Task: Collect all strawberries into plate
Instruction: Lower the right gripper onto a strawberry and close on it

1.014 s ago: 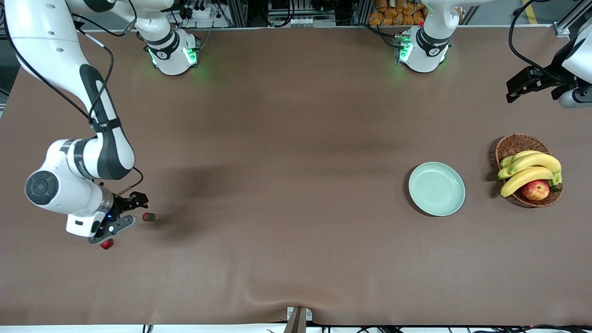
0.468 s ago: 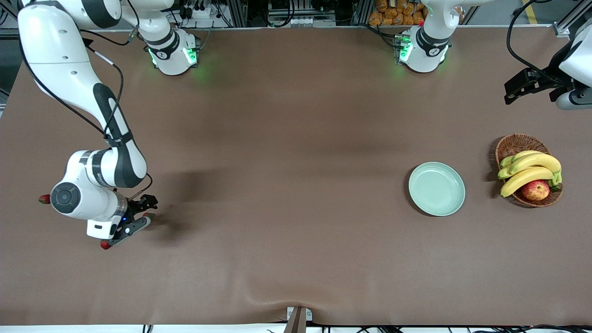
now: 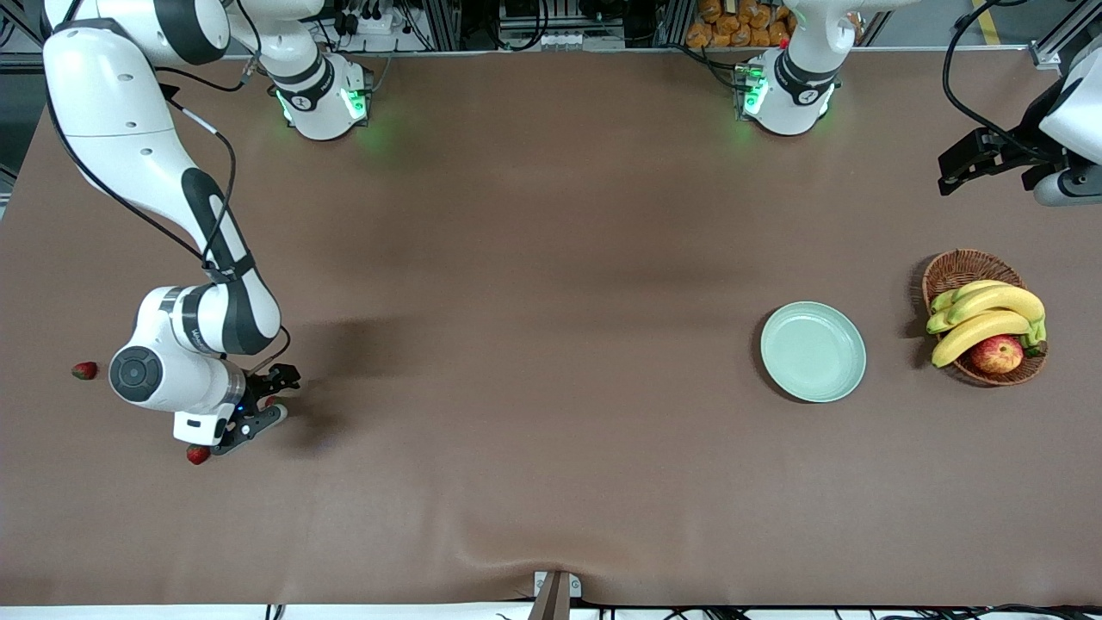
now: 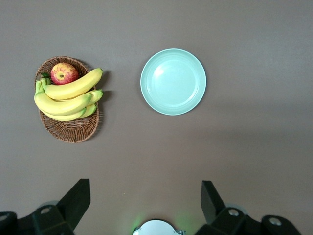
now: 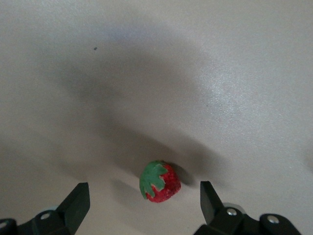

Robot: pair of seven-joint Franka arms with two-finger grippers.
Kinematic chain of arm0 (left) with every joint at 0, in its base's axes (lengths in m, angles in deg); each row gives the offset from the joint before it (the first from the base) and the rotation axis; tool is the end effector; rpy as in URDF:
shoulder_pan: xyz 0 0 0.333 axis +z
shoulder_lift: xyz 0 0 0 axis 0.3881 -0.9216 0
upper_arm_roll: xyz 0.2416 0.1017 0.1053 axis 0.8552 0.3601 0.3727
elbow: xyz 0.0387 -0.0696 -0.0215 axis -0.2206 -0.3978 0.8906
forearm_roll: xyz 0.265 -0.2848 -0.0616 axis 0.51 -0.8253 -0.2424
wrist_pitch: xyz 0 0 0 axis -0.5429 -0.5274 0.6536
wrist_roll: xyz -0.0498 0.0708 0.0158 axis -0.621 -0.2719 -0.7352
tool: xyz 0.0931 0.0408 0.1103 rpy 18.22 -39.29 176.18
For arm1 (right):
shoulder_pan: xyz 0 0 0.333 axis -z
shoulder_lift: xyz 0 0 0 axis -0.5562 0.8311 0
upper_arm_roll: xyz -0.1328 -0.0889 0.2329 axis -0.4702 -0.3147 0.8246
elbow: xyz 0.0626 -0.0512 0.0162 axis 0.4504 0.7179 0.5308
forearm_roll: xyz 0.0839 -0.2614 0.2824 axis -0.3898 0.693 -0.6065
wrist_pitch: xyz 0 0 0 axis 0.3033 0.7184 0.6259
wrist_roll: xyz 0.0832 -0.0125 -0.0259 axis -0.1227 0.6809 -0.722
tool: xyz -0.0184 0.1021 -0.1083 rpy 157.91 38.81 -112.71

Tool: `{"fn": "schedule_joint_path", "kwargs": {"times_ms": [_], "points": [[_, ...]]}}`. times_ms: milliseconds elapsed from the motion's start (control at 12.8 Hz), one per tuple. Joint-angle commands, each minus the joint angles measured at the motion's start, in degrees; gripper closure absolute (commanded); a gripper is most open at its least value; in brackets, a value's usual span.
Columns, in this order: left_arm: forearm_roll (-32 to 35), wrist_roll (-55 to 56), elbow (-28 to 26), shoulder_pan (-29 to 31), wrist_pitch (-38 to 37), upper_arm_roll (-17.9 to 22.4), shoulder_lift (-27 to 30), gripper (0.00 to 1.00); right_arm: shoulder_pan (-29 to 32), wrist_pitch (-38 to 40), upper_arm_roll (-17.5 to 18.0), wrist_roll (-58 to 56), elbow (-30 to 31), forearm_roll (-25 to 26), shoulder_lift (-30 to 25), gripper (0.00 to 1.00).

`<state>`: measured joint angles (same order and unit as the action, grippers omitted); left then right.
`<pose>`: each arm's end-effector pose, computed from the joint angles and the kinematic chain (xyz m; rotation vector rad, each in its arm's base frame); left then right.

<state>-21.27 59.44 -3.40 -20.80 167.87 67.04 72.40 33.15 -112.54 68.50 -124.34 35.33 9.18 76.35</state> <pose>0.5178 -0.0352 0.5728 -3.0739 -0.0391 0.0868 0.6541 -0.0054 0.1171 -2.9794 -0.8989 0.1464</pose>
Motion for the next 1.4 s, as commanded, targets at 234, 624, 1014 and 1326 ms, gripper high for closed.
{"fn": "schedule_joint_path", "kwargs": {"times_ms": [234,624,1014,1326], "points": [[-0.5,-0.3,1.1,0.1,-0.3,0.1,-0.5,0.0,0.7,-0.8,0.3,-0.8,-0.3,-2.6,0.8,0.29],[-0.5,-0.3,1.1,0.3,-0.3,0.1,-0.4,0.0,1.3,-0.6,0.4,-0.8,-0.3,-2.6,0.8,0.98],[-0.5,0.5,1.3,-0.1,-0.1,0.0,-0.5,0.0,0.6,4.0,1.1,-1.3,-0.4,-2.6,-2.4,1.0],[-0.5,0.7,1.5,-0.2,0.0,0.0,-0.6,0.0,0.1,9.7,7.8,-0.6,-0.2,-2.8,-8.0,1.0]]}}
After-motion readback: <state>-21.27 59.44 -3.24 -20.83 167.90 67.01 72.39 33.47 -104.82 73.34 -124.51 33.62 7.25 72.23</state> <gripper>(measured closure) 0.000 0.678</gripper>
